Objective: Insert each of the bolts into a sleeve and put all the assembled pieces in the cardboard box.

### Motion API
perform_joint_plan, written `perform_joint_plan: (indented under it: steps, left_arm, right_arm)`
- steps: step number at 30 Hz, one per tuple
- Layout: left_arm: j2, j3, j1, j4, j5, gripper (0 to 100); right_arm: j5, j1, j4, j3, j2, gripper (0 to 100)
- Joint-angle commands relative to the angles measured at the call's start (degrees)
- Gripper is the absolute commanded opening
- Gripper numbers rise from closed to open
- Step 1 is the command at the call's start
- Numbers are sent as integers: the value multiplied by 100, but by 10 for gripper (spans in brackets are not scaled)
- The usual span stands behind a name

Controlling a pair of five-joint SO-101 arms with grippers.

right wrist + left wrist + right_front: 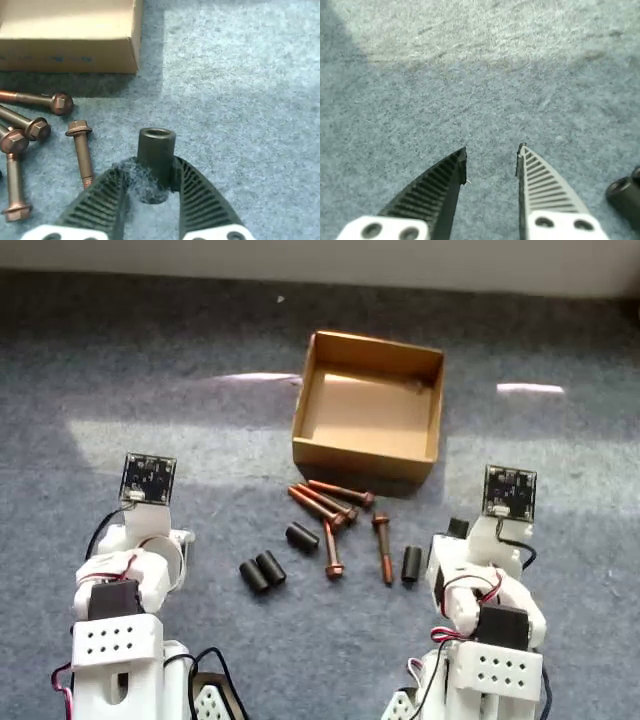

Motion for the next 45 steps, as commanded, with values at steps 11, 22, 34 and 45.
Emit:
perform_joint_plan:
  steps: [11,22,34,45]
  left_arm:
    - [75,-2941,2492,2277,79,197]
    - [2879,-4505,3433,2391,1169,231]
    - [4910,-5305,4840,1503,3543,231]
    - [6246,-5358,4989,-26,4334,231]
  right_arm:
    - [-325,884,-356,365,-760,4]
    - [-334,1086,-532,479,-760,4]
    - [-334,1297,-514,444,-760,4]
    - [-325,1323,-497,435,-760,4]
